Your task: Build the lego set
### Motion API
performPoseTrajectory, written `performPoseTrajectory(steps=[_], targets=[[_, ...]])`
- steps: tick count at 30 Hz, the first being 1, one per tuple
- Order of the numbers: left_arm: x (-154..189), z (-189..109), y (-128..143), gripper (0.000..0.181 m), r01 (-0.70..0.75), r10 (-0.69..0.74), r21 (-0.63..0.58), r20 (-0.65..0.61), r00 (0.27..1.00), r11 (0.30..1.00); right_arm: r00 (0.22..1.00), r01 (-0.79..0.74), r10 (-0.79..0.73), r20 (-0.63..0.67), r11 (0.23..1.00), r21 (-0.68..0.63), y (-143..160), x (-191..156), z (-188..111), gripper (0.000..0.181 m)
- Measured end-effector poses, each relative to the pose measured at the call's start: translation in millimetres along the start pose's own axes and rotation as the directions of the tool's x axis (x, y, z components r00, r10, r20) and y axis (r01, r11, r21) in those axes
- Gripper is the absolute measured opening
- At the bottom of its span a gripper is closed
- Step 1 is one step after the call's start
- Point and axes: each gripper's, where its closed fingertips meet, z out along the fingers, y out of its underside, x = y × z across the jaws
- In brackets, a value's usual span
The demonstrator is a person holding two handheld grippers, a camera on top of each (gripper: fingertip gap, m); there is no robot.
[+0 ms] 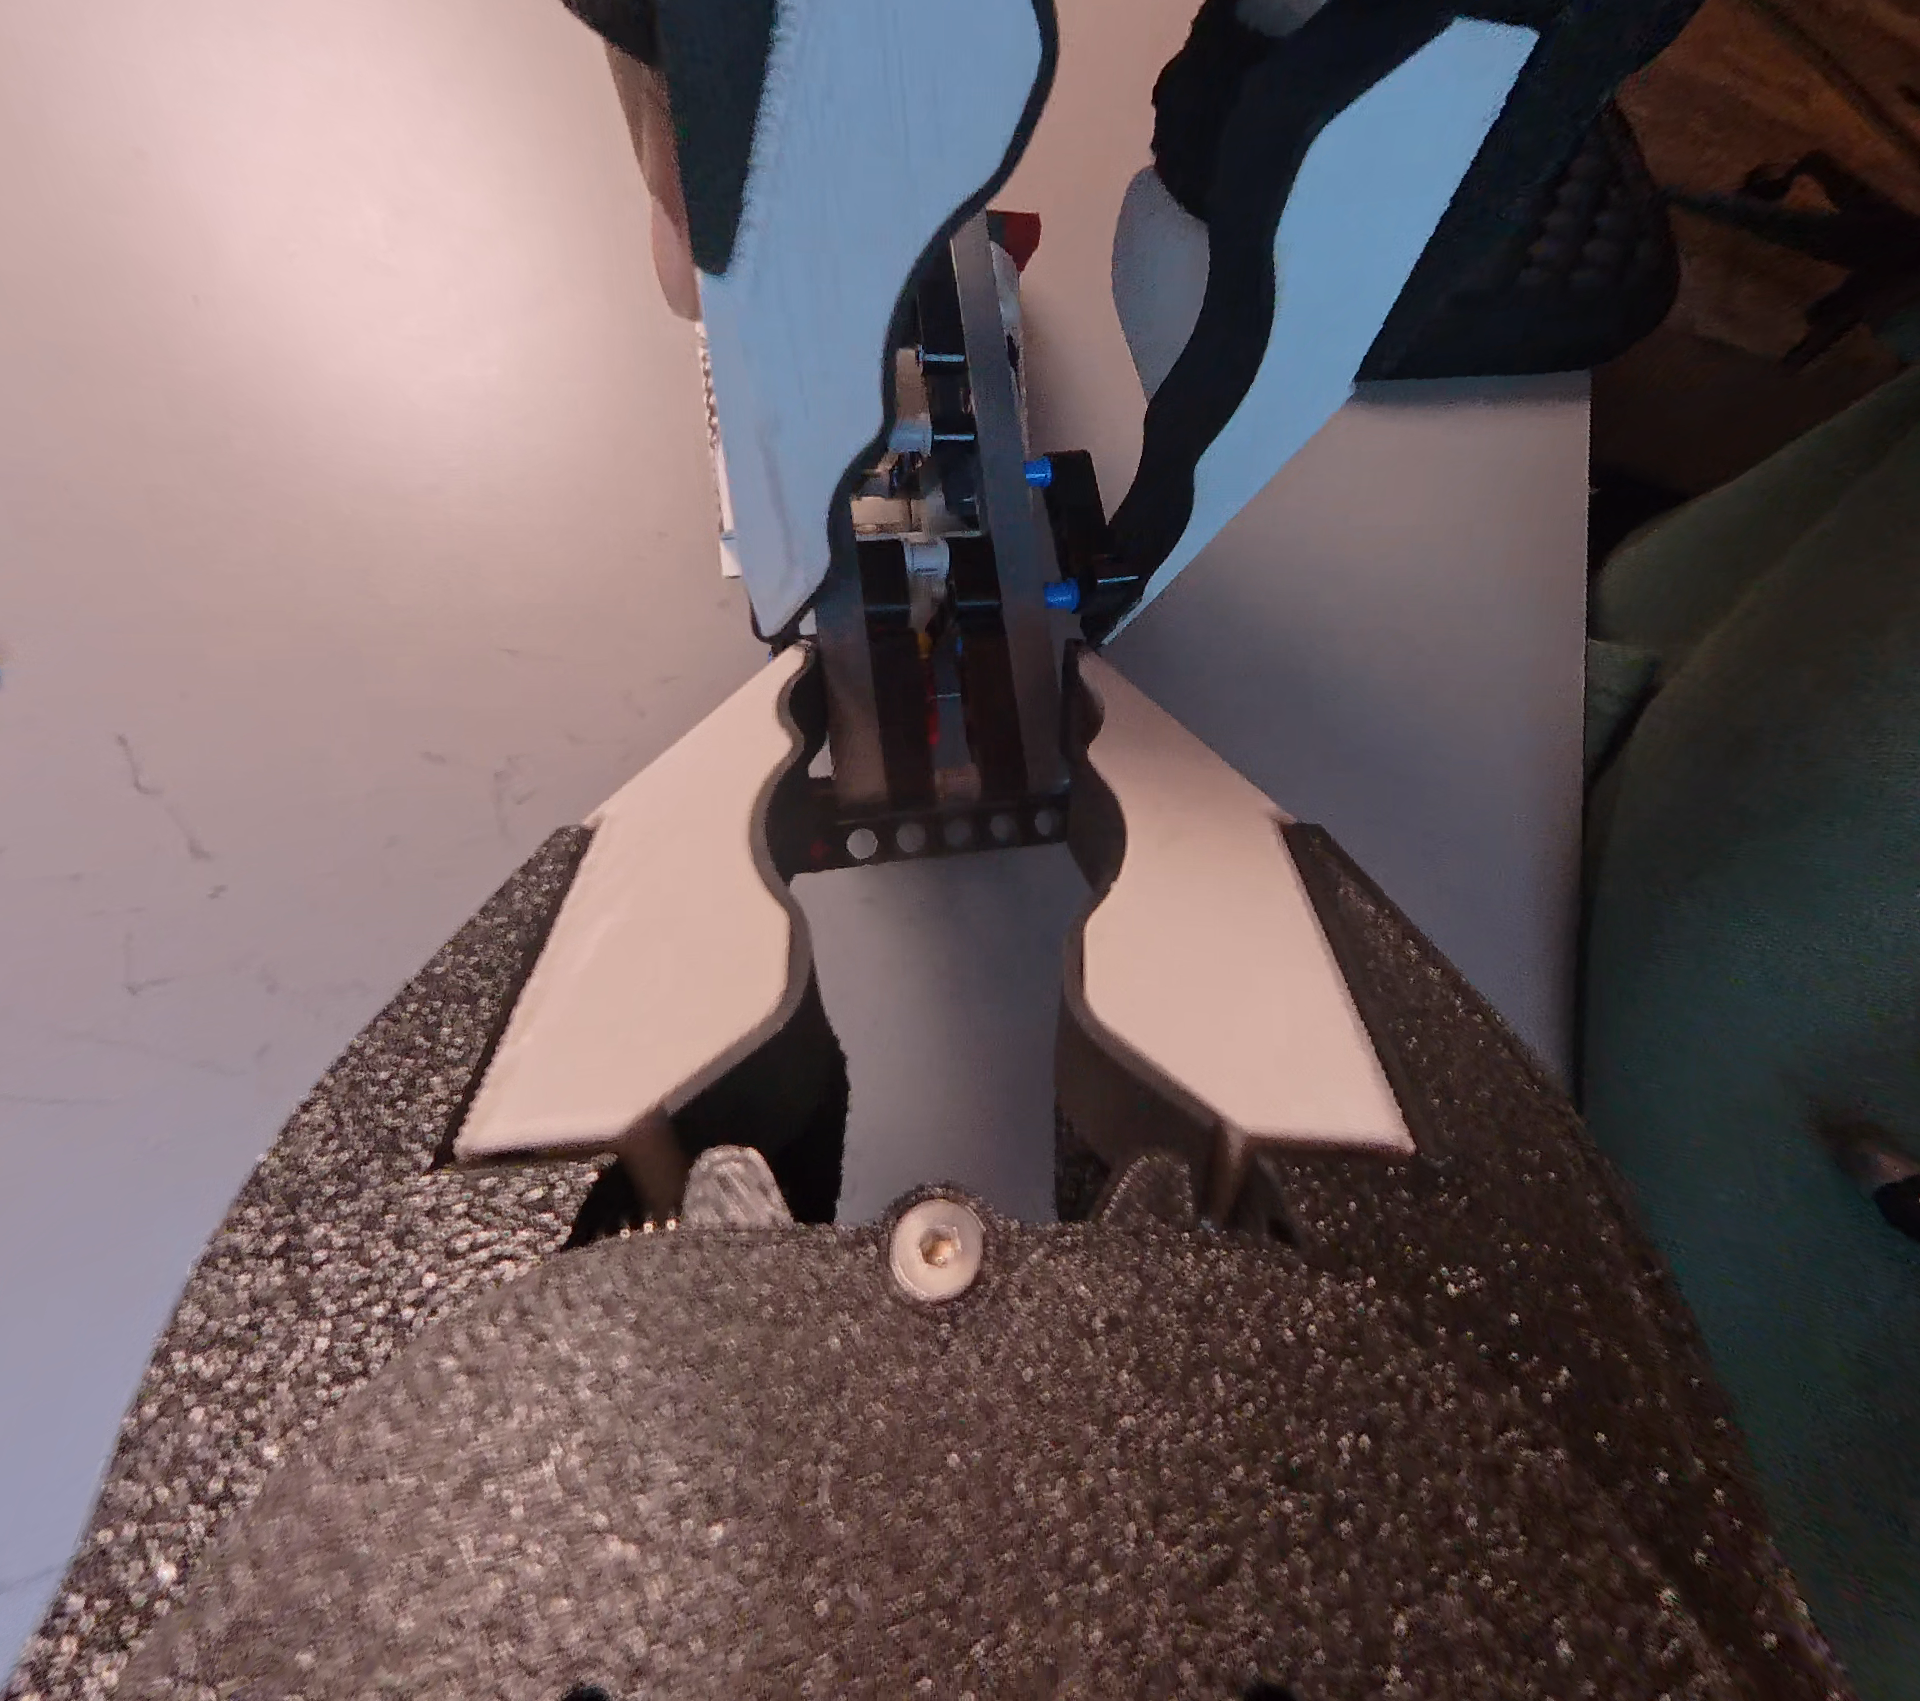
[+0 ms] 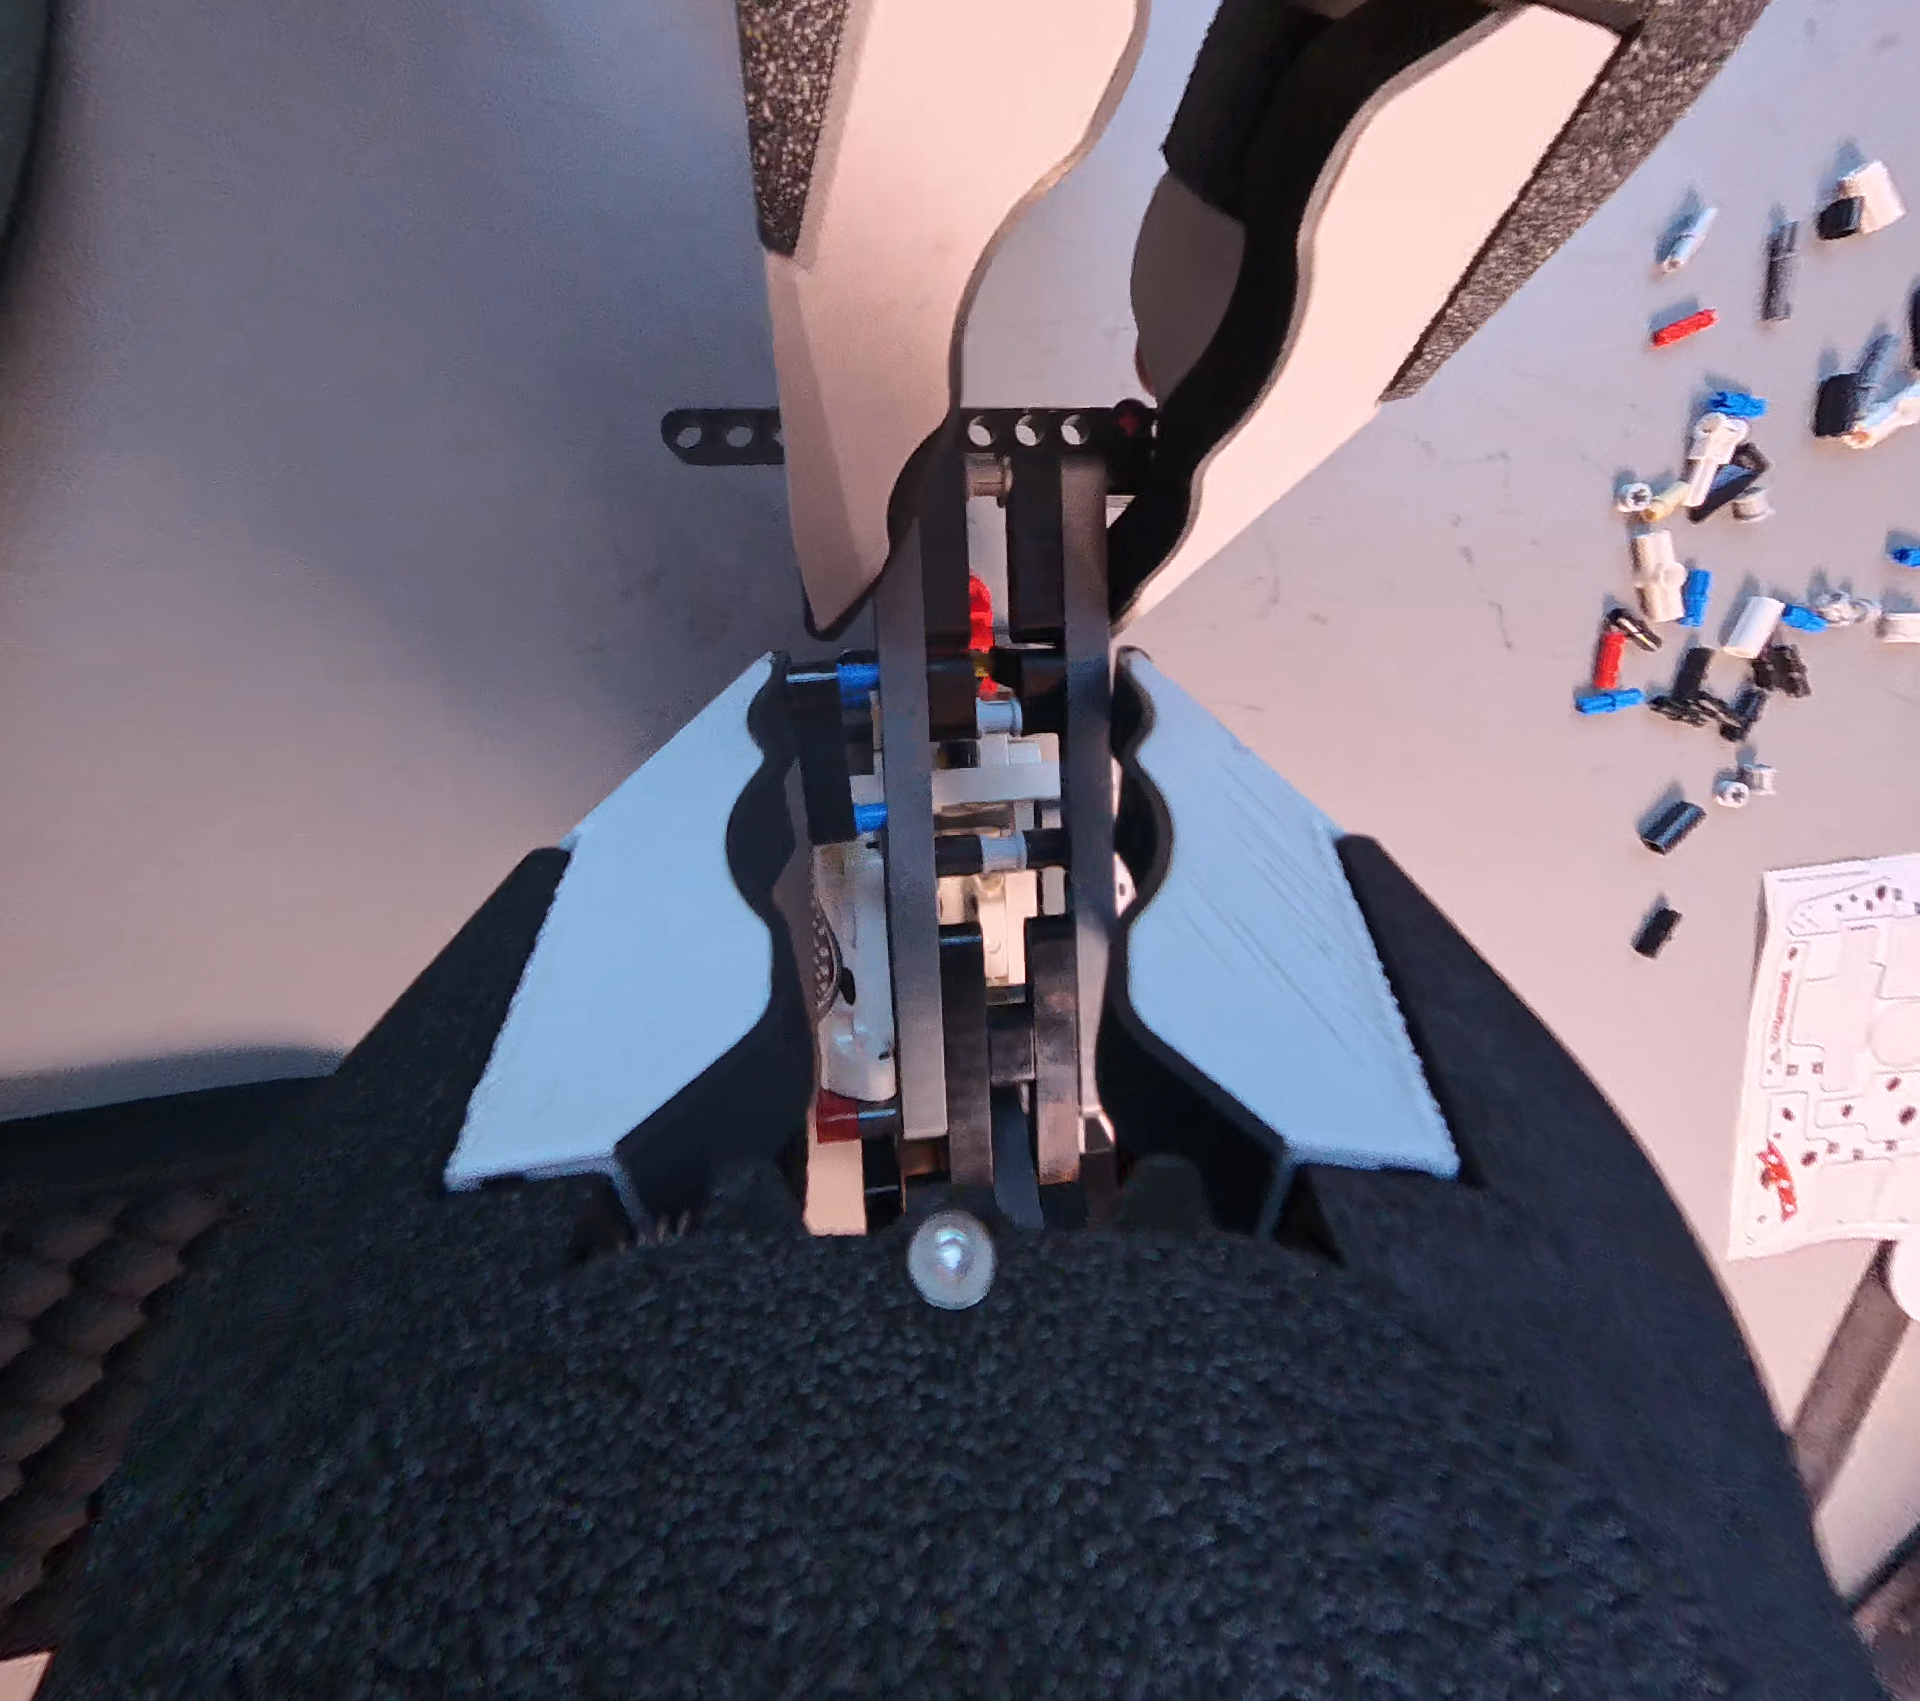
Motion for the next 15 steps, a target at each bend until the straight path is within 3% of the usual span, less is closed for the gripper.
performPoseTrajectory(steps=[15], targets=[[4.1, 3.8, 1.4, 0.044, 0.026, -0.027, 0.012, 0.052, 0.998, 1.000, 0.999, -0.024, 0.022, 0.040, 0.999, 0.032, -1.6, -5.2, -0.2, 0.057]])
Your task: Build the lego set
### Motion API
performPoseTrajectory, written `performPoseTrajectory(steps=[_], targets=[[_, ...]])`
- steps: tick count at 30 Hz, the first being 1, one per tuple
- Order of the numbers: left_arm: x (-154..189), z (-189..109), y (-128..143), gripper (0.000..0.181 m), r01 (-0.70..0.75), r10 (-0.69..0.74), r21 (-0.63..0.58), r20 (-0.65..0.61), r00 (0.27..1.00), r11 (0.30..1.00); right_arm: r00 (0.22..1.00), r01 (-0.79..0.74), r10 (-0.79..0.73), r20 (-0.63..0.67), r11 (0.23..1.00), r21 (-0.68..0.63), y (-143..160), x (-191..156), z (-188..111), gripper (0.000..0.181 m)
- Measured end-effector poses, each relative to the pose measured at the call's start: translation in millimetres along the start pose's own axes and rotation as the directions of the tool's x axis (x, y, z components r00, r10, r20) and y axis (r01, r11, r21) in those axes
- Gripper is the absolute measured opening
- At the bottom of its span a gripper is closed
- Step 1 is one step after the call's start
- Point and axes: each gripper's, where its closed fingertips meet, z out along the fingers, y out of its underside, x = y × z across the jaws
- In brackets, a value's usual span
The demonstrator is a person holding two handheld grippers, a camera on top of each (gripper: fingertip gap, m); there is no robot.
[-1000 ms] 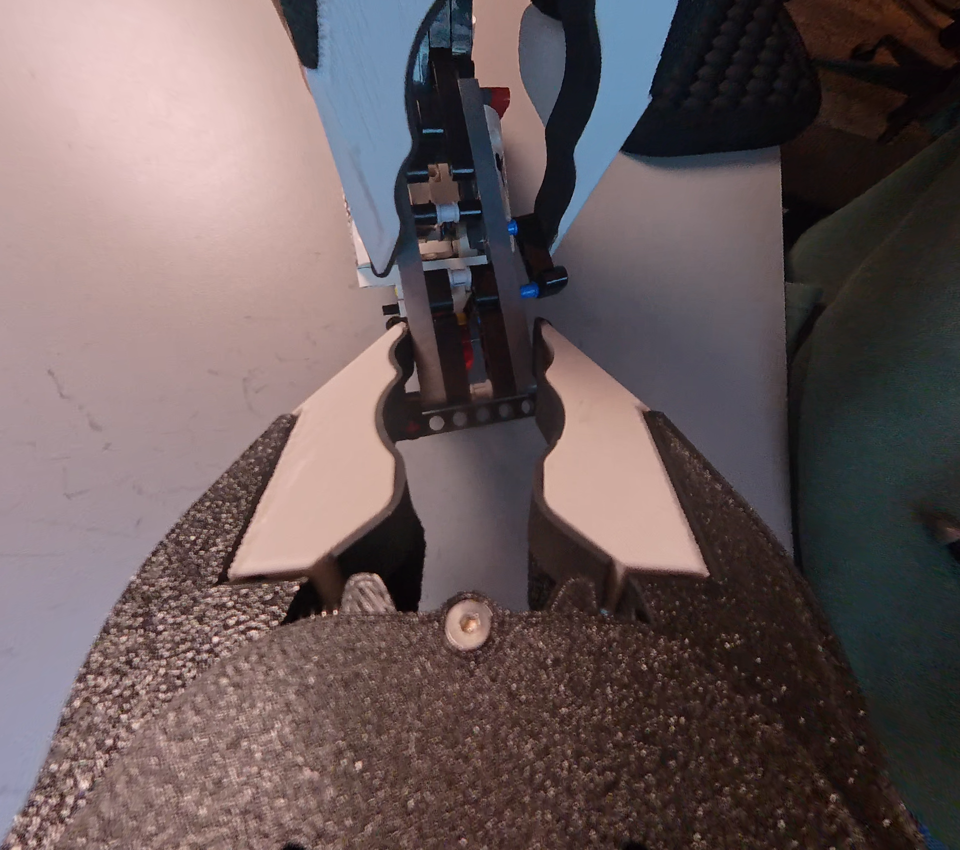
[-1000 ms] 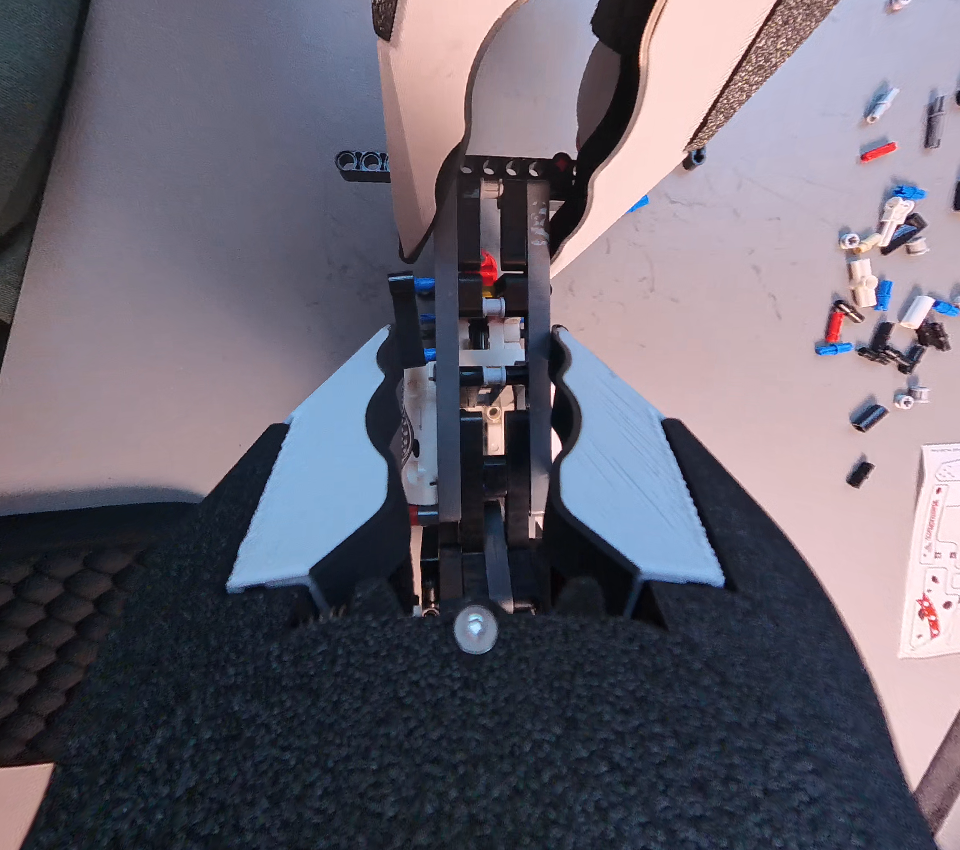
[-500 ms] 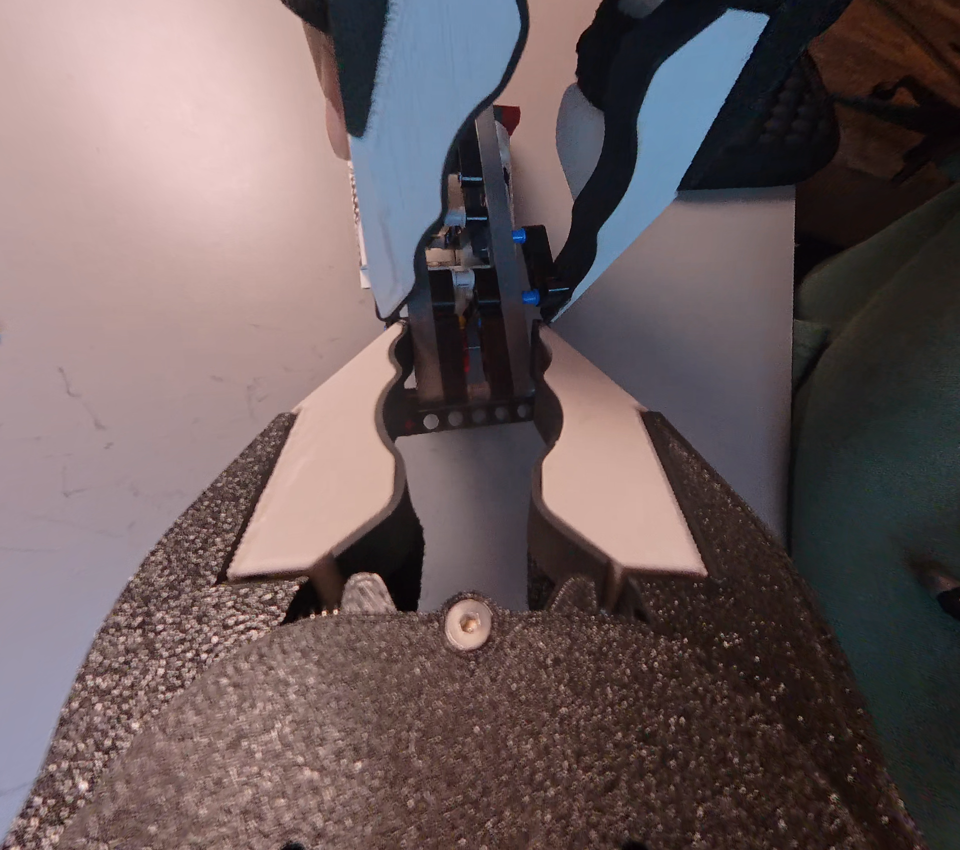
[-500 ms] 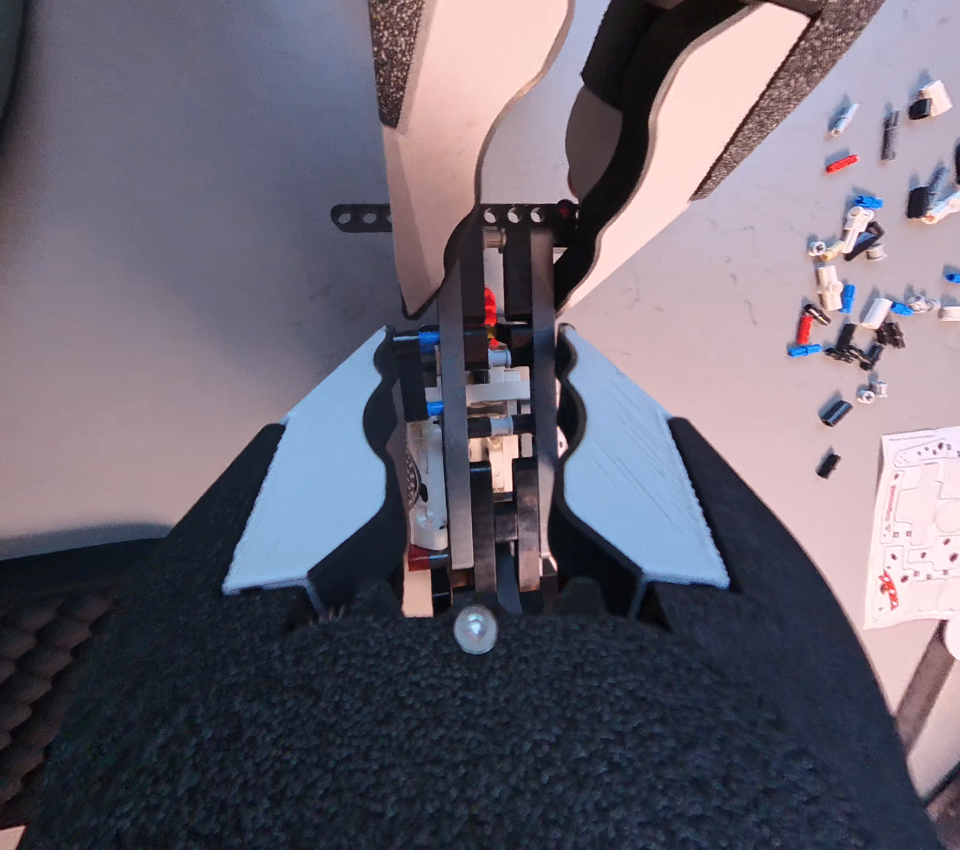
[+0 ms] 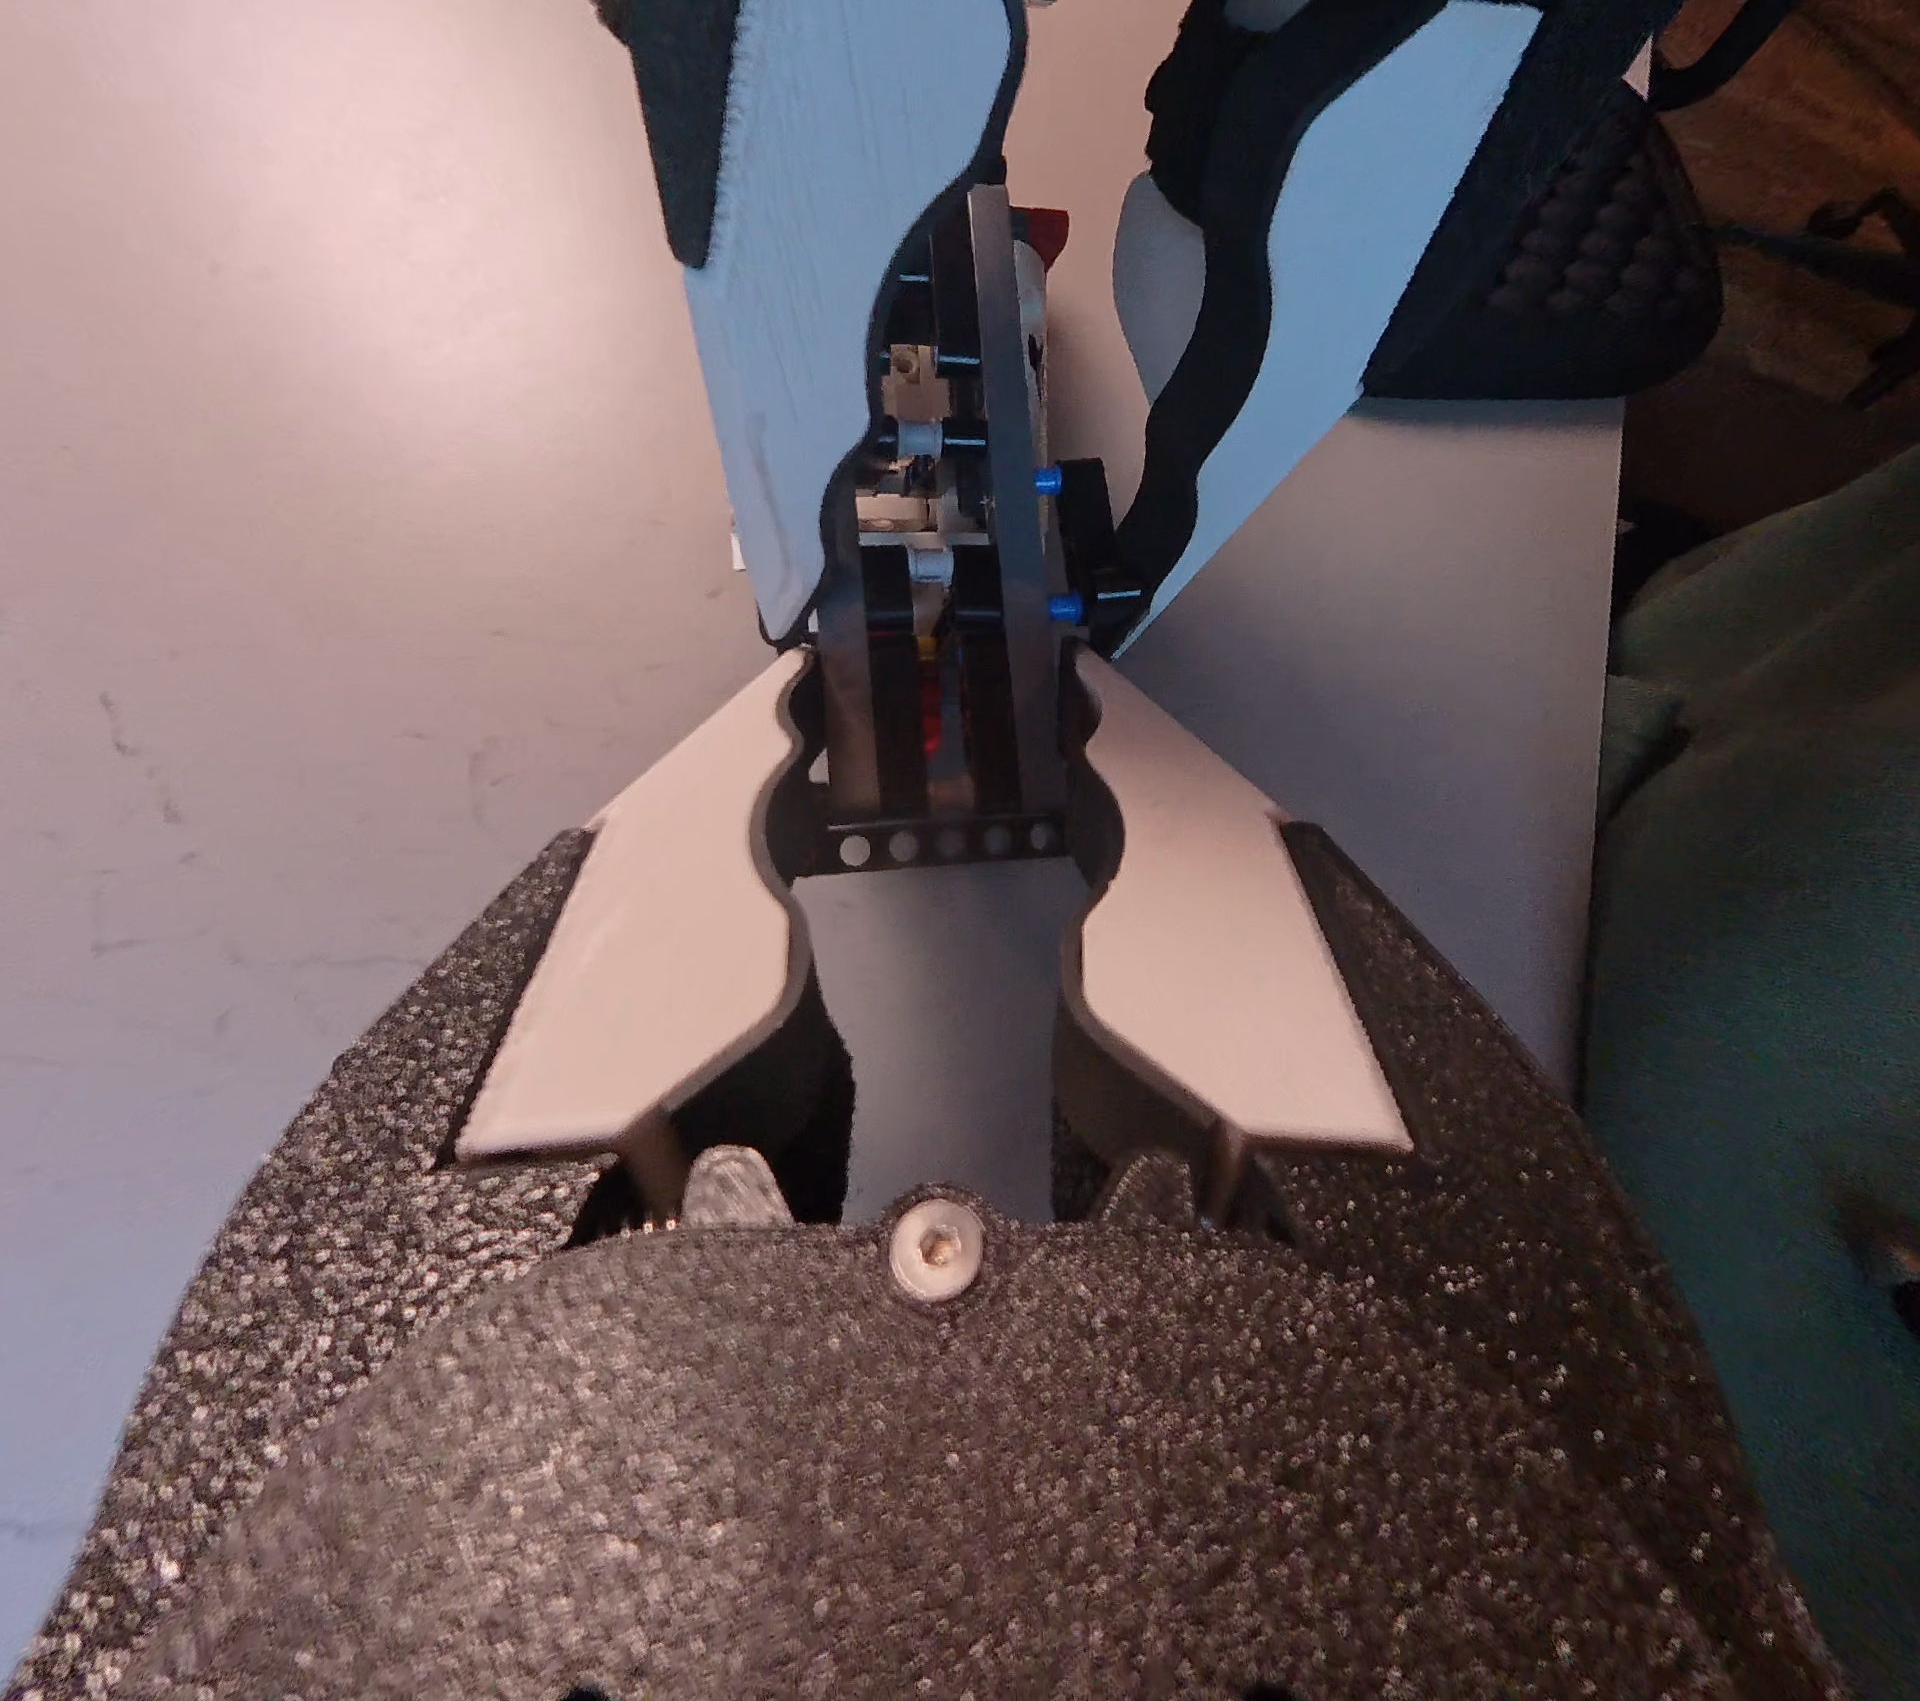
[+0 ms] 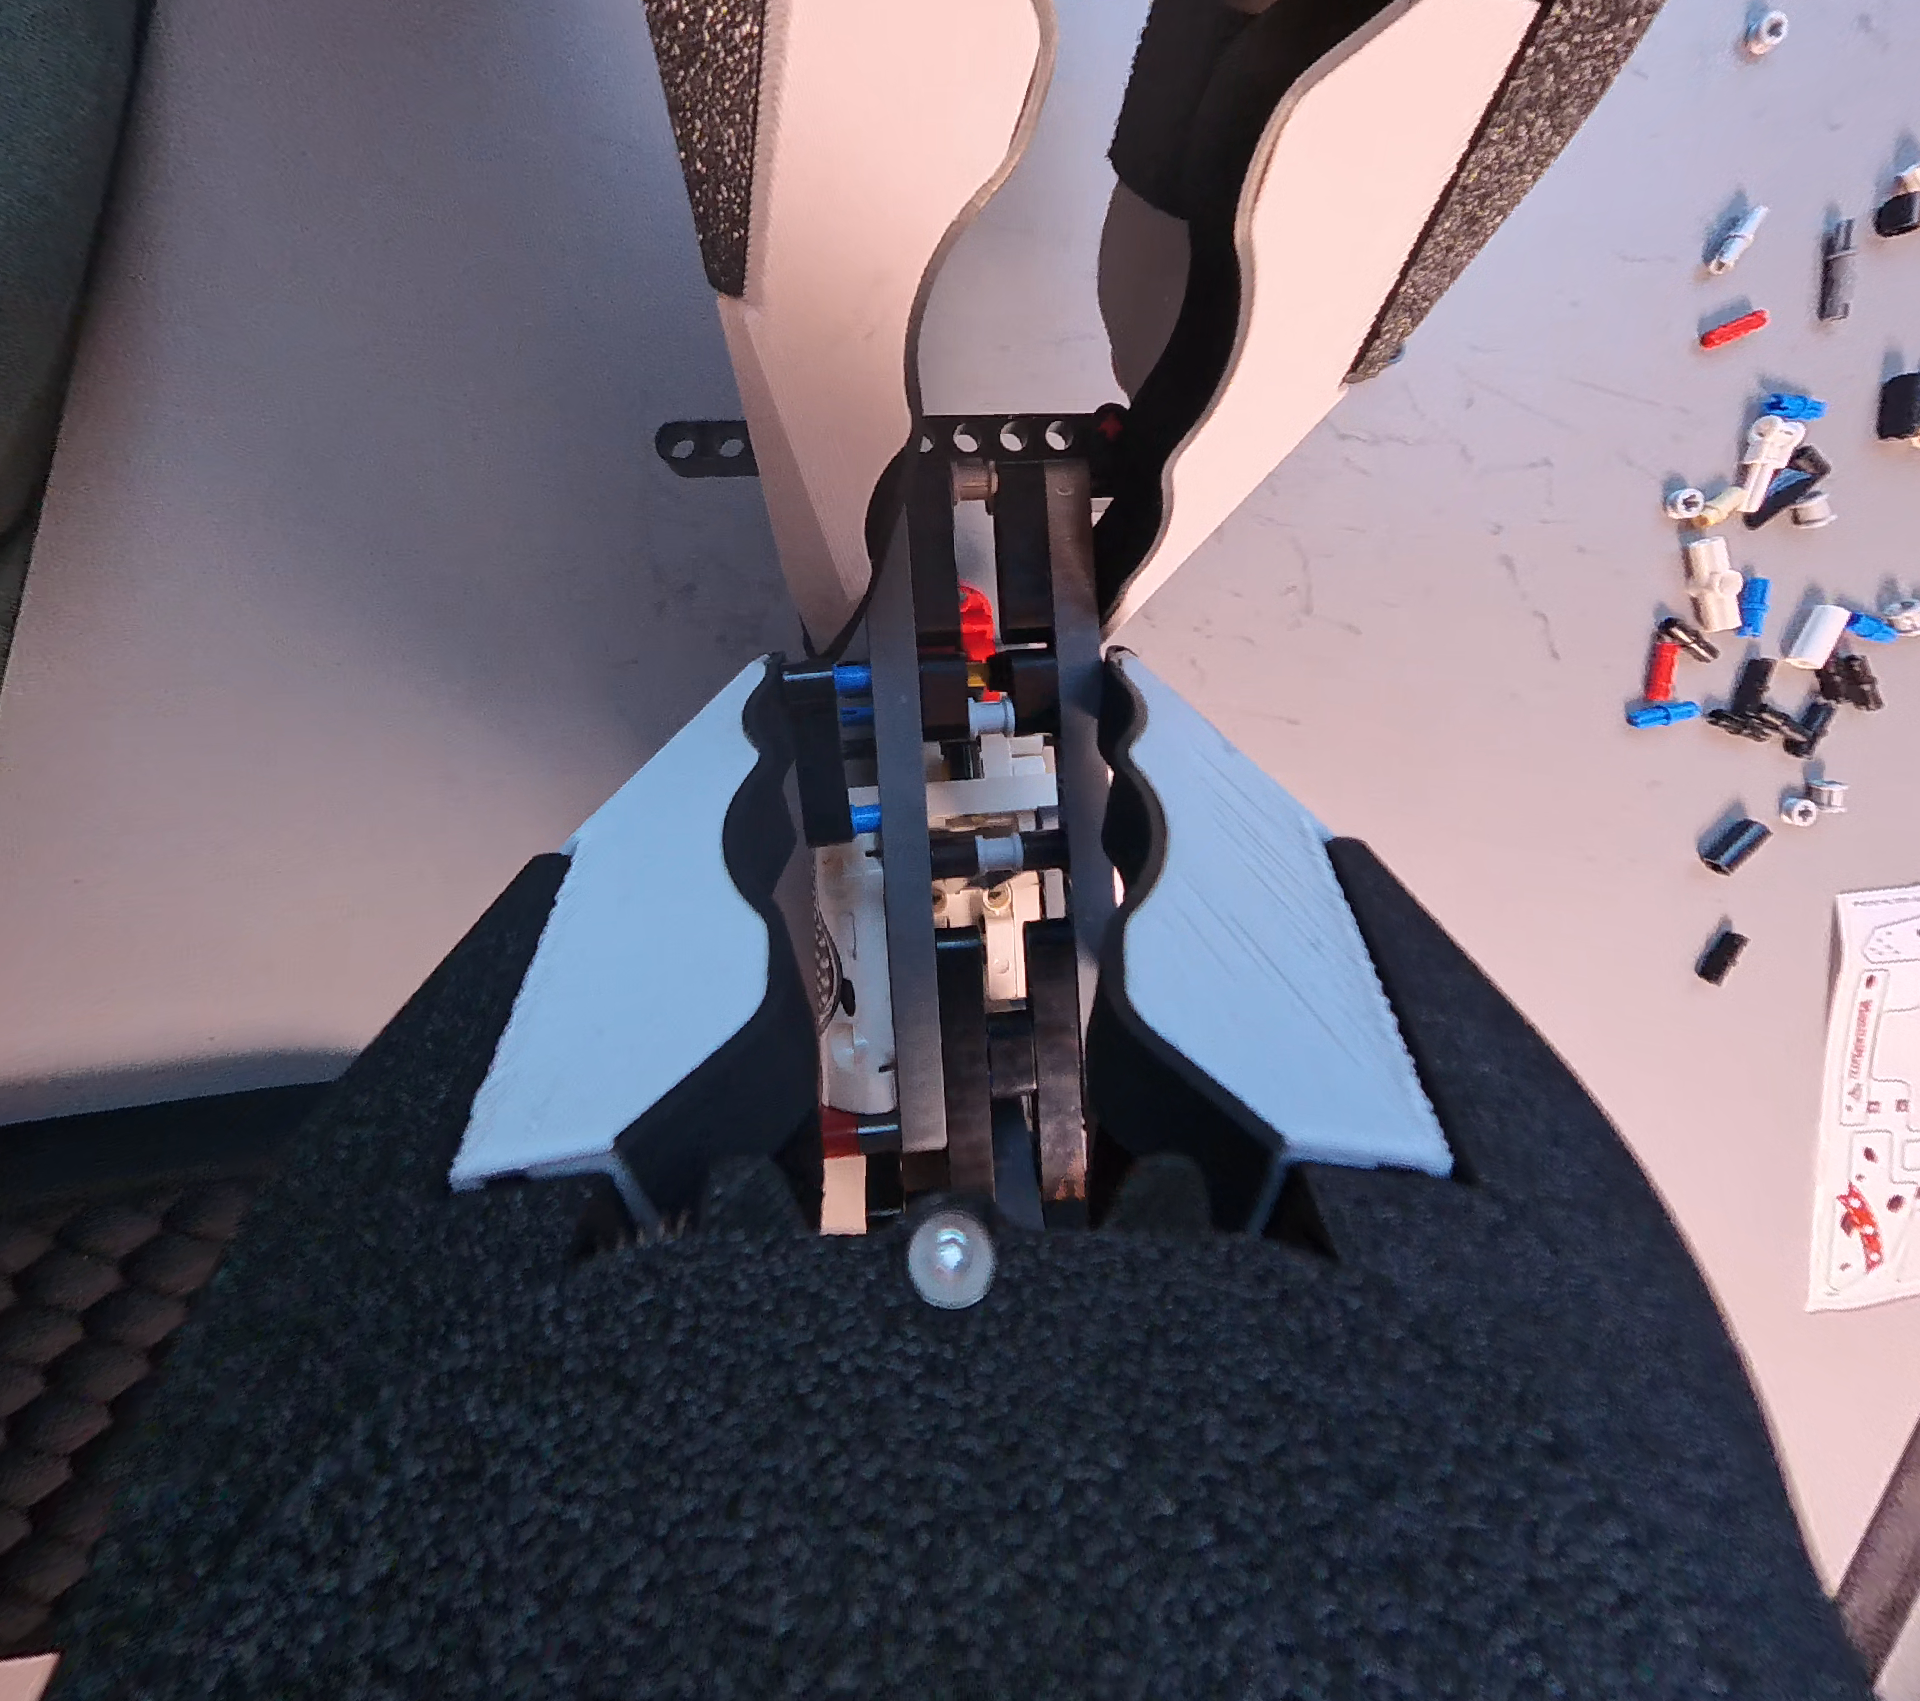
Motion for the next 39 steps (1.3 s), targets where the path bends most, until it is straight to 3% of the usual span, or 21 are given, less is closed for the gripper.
performPoseTrajectory(steps=[11, 16, 19, 27, 28, 39], targets=[[1, -11, -3, 0.051, -0.001, 0.002, 0.055, -0.019, 1.000, 0.998, 0.998, 0.014, -0.014, -0.060, 1.000, -0.001, -1, 0, 0, 0.060], [1, -13, 5, 0.051, -0.050, 0.050, -0.001, -0.006, 0.999, 0.999, 0.995, 0.044, -0.047, -0.084, 0.999, -0.029, -5, -1, -6, 0.069], [5, -8, 6, 0.046, -0.065, 0.065, -0.009, -0.008, 0.998, 0.998, 0.996, 0.055, -0.060, -0.060, 0.996, -0.073, -3, -5, -3, 0.059], [4, -7, 4, 0.042, -0.030, 0.030, -0.010, 0.025, 0.999, 0.999, 0.996, 0.036, -0.041, -0.081, 0.997, -0.063, -4, -3, -2, 0.056], [6, -6, 3, 0.041, -0.019, 0.019, -0.010, 0.016, 1.000, 1.000, 0.995, 0.031, -0.035, -0.089, 0.998, -0.050, -5, -1, -2, 0.047], [0, -8, 4, 0.043, -0.009, 0.009, 0.001, -0.009, 1.000, 1.000, 0.996, 0.037, -0.039, -0.075, 0.999, -0.026, -2, 4, -3, 0.051]])
